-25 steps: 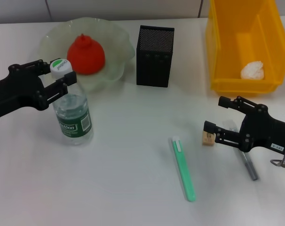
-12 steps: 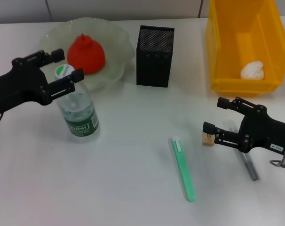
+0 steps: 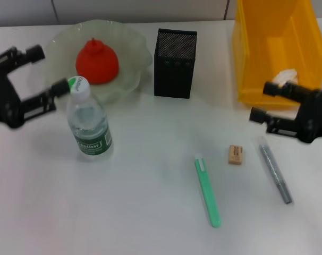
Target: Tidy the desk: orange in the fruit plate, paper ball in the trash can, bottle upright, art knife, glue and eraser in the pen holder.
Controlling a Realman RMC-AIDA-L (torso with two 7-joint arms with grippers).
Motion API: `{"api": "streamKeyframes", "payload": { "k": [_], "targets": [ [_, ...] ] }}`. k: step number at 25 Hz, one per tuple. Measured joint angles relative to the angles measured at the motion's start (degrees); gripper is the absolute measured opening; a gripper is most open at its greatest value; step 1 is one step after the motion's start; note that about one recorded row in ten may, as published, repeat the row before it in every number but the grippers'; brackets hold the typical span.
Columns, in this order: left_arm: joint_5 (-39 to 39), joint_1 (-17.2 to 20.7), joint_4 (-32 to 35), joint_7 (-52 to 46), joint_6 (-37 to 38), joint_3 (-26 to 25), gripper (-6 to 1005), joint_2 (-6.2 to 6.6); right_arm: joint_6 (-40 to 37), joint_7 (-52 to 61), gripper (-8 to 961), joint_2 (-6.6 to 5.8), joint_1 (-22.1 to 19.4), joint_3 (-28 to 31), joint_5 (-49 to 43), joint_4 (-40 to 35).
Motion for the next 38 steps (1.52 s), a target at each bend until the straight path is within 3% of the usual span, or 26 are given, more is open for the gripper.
{"api": "streamKeyframes", "payload": {
  "k": [2,3,4,6,8,11,16,20,27,38],
  "targets": [
    [0.6,0.5,-1.6,3.6,3.3,0.6,791,0.0,-0.4,10.3,813,0.0,-0.3,-0.1,-4.2,-8.7],
    [0.9,0.6,-2.4,4.7,4.1,1.2,791,-0.05,-0.7,22.4,813,0.07,0.5,-1.6,-11.9,-19.5],
    [1.5,0.6,-3.8,6.7,4.8,2.3,791,-0.01,-0.7,22.4,813,0.07,0.5,-1.6,-11.9,-19.5],
    [4.1,0.4,-8.2,12.1,5.4,6.4,790,-0.01,-0.7,34.0,813,0.14,2.1,-5.3,-20.4,-28.7],
    [5.2,0.0,-10.6,14.4,5.1,8.1,789,-0.08,-0.7,46.0,812,0.17,4.6,-11.8,-29.6,-36.5],
    [6.3,-1.2,-16.2,19.3,4.3,10.5,788,-0.27,-1.0,61.6,812,0.14,9.8,-22.7,-42.6,-41.7],
    [6.3,-4.6,-24.9,23.6,3.2,10.5,786,-0.01,1.2,78.3,811,0.2,18.2,-38.5,-54.0,-38.6],
    [6.5,-5.2,-26.3,23.7,2.5,10.5,786,0.11,4.8,83.6,808,0.32,21.9,-45.6,-56.3,-33.8],
    [6.6,-5.3,-26.3,23.8,1.9,10.9,785,0.16,10.0,86.7,804,0.44,24.1,-50.6,-57.2,-27.3],
    [6.6,-5.7,-26.4,23.8,1.5,11.0,784,0.16,13.8,86.8,797,0.55,24.4,-52.0,-55.4,-23.7]
  ]
}}
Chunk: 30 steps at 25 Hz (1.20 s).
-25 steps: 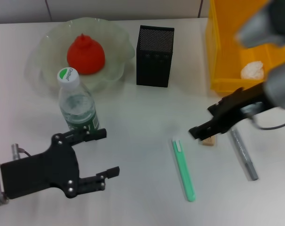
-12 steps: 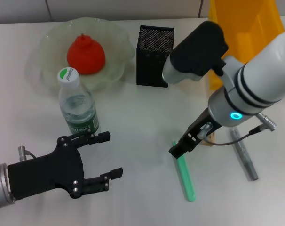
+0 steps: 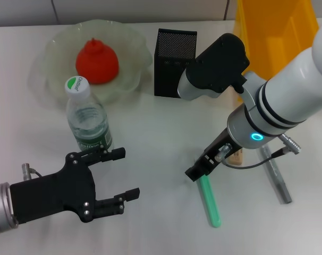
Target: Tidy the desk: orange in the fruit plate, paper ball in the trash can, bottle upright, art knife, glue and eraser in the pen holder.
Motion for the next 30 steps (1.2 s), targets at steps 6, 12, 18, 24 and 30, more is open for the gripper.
{"api": "streamKeyframes", "payload": {
  "k": [6,12,18,24,30],
  "targets": [
    [0.0,-0.3,0.0,-0.1,0.1,0.0,783,0.0,0.2,0.0,636,0.03,1.1,-0.2,0.5,2.0],
    [0.0,-0.3,0.0,-0.1,0.0,0.0,783,0.0,0.9,0.1,475,0.09,1.4,-1.0,0.5,2.6],
    [0.0,-0.3,0.0,-0.1,-0.1,0.1,783,0.0,0.8,0.1,319,0.09,2.6,-1.5,1.5,4.6],
    [0.0,-0.3,0.0,-0.1,0.0,0.1,783,0.0,0.9,-0.2,203,0.09,3.0,-1.5,2.2,5.2],
    [0.0,-0.4,0.1,-0.5,0.5,0.5,783,0.0,1.0,-0.5,179,-0.24,-0.5,0.4,1.9,-2.5]
  ]
}}
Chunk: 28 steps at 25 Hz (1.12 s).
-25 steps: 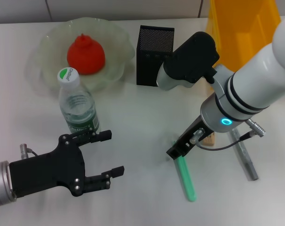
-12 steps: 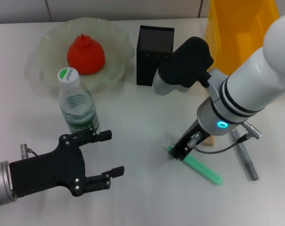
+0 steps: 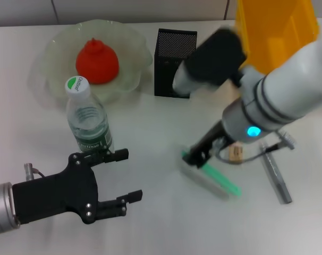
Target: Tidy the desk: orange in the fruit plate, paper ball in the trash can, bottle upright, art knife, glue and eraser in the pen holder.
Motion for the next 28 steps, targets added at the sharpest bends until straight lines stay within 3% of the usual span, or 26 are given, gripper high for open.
{"api": "streamKeyframes", "payload": {
  "k": [6,11,15,20,25,28],
  "targets": [
    [0.1,-0.4,0.0,-0.1,0.0,2.8,783,-0.04,3.4,-9.0,177,0.21,-9.4,13.4,3.9,-15.0],
    [0.1,-0.6,-0.5,-0.1,-0.7,5.2,783,-0.23,13.9,-31.4,178,0.11,-16.1,23.6,27.6,-14.6],
    [0.1,-1.5,-2.6,0.3,-0.9,5.0,783,-0.18,21.2,-59.5,178,-0.09,-17.6,25.6,52.5,-3.3],
    [0.1,-2.1,-3.6,0.3,-1.4,5.1,783,-0.06,22.4,-95.6,190,-0.1,-12.2,25.8,80.0,19.2],
    [0.1,-2.1,-3.7,0.4,-1.9,5.2,783,-0.07,21.2,-110.0,211,-0.29,-3.1,27.4,92.0,40.6],
    [0.1,-2.1,-3.7,0.4,-1.9,5.2,783,-0.14,20.5,-111.8,223,-0.31,0.5,29.1,92.8,46.9]
  ]
}}
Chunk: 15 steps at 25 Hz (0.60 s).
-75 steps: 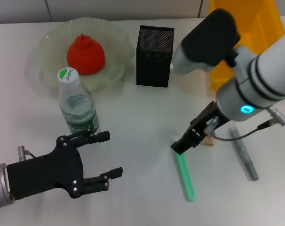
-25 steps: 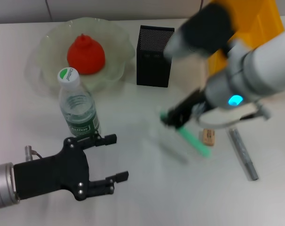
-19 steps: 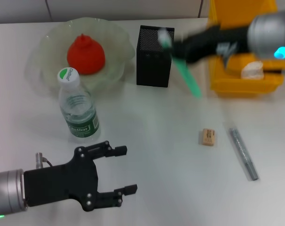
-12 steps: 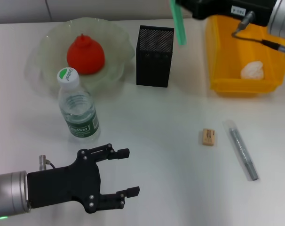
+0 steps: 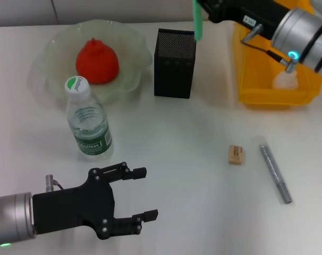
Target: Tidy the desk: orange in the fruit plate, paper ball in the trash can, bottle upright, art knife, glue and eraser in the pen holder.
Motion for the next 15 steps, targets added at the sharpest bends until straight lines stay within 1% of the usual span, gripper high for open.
{"api": "streamKeyframes", "payload": {
  "k": [2,5,13,14,15],
  "targets": [
    [0.0,-0.1,0.0,0.0,0.0,0.0,783,-0.01,0.2,0.0,231,-0.04,2.1,0.3,-0.1,2.8],
    [0.0,-0.2,0.0,-0.1,0.0,0.0,783,-0.03,0.5,-0.1,244,-0.08,4.1,0.0,-0.3,5.6],
    [0.0,-0.3,0.0,-0.2,-0.1,0.0,783,-0.04,1.4,0.4,276,-0.07,3.7,-0.2,-0.4,5.7],
    [0.0,-0.3,0.0,-0.2,-0.1,-0.1,783,-0.01,1.1,1.3,281,-0.07,3.1,-0.6,-0.5,4.8],
    [0.0,-0.3,0.0,-0.3,-0.1,-0.2,783,0.03,0.7,4.5,285,-0.07,1.0,-1.7,-1.8,1.1]
  ]
}}
